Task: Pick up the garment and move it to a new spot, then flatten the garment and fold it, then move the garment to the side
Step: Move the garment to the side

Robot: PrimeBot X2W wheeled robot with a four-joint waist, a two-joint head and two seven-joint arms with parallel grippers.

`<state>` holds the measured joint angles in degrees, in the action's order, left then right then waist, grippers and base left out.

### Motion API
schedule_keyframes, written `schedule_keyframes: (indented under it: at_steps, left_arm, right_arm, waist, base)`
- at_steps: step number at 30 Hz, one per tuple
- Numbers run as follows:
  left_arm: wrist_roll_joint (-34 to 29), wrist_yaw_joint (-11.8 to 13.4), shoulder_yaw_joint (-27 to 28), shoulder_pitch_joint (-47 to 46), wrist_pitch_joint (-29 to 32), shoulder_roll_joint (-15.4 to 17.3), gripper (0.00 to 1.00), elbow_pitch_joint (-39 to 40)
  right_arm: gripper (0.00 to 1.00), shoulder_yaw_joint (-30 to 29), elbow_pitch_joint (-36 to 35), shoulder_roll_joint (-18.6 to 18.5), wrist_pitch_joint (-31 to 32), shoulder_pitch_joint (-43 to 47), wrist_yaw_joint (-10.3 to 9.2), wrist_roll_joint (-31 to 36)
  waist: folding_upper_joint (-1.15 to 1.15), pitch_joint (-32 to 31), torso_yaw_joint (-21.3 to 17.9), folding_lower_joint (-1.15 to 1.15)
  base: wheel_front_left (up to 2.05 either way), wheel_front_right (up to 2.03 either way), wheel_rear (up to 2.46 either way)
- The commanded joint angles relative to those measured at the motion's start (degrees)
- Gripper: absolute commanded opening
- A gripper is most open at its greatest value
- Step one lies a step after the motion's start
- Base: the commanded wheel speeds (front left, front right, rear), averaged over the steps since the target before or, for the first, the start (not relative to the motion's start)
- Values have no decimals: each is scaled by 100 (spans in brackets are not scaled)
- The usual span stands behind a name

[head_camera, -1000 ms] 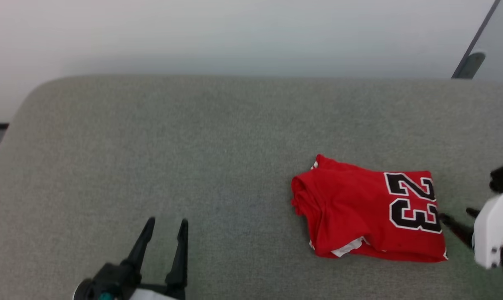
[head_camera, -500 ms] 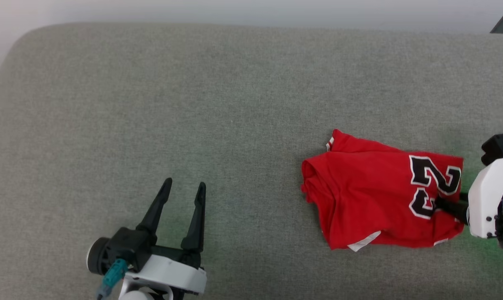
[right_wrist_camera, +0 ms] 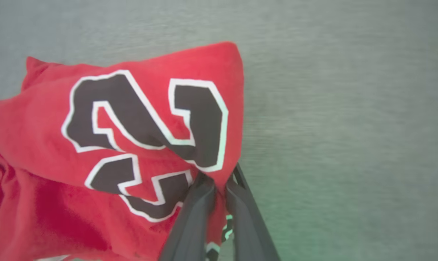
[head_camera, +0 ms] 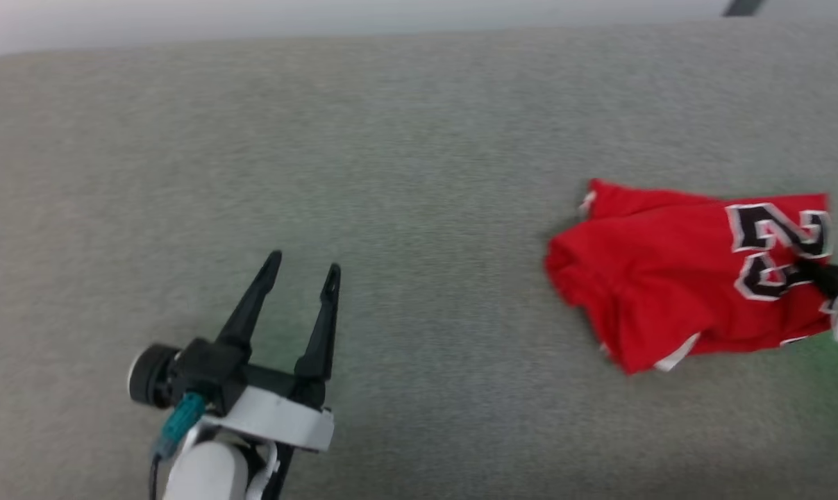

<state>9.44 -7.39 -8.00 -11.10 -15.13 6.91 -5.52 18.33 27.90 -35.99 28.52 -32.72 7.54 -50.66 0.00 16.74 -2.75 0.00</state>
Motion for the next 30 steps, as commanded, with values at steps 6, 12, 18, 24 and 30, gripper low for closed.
schedule_keyframes:
  at_steps: [6, 12, 18, 24, 30]
  left_arm:
    - [-48, -11, -375, -758, 2, 336, 100, 2]
    - [-77, -11, -942, -1700, 2, 698, 100, -162]
    - [-45, -10, -1538, -2805, 2, 970, 100, -288]
    - [37, -11, -1903, -3553, 2, 1106, 100, -372]
    - [47, -11, -2085, -3873, 2, 1235, 100, -419]
  right_arm:
    - [0, -415, 570, -305, -638, -162, -10, -88]
    - [0, -517, 1400, -373, -1099, -583, -10, 29]
    - [0, -493, 2188, -517, -1727, -1401, -10, 455]
    - [0, -405, 2815, -373, -2405, -2168, -10, 745]
    - [0, -215, 3489, -210, -2903, -2749, -10, 1103]
  waist:
    - [0, 465, -1086, 0]
    - [0, 841, -1507, 0]
    - [0, 1320, -1568, 0]
    - [0, 1657, -1437, 0]
    - [0, 1913, -1340, 0]
  base:
    - [0, 0, 0]
    - [0, 0, 0]
    - [0, 0, 0]
    - [0, 0, 0]
    - [0, 0, 0]
